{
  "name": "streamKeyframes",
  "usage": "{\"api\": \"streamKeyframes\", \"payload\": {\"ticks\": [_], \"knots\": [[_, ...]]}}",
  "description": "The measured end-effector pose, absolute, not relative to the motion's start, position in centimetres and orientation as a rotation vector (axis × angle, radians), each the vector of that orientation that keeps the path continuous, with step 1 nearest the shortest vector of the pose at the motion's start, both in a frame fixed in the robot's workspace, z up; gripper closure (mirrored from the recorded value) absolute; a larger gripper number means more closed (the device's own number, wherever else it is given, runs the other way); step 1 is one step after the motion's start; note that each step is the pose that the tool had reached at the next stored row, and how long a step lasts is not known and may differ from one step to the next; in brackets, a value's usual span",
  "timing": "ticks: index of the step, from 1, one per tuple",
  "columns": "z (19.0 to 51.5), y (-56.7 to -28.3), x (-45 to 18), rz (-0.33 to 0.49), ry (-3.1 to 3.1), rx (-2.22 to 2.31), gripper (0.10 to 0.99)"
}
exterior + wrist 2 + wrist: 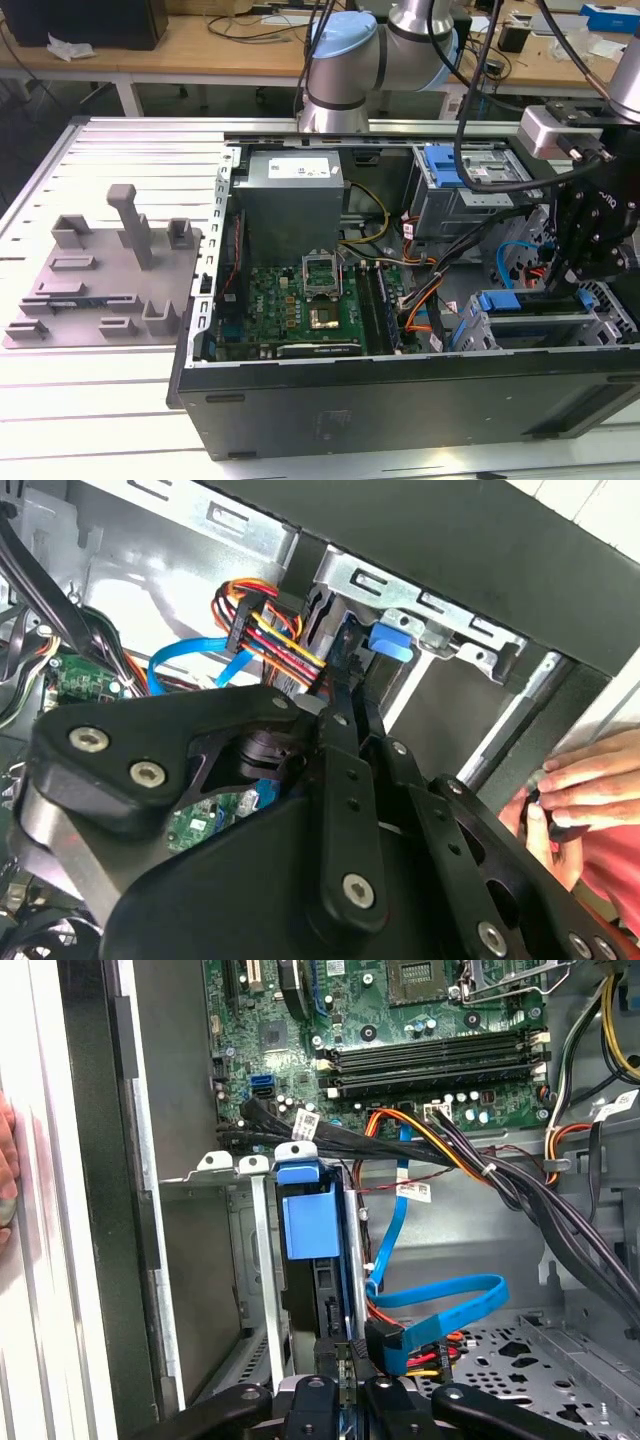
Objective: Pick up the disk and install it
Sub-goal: 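Insert the first disk wire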
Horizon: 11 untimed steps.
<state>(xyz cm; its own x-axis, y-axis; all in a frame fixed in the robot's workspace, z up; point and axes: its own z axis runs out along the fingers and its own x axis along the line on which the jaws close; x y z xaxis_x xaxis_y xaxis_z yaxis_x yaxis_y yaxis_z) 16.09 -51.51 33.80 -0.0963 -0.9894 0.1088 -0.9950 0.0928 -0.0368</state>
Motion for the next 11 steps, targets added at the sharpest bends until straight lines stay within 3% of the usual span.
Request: {"api": "streamKeyframes", "payload": {"ticks": [11], "knots": [[33.4,-51.53,16.09,0.153,-2.279,2.072,0.922]]}}
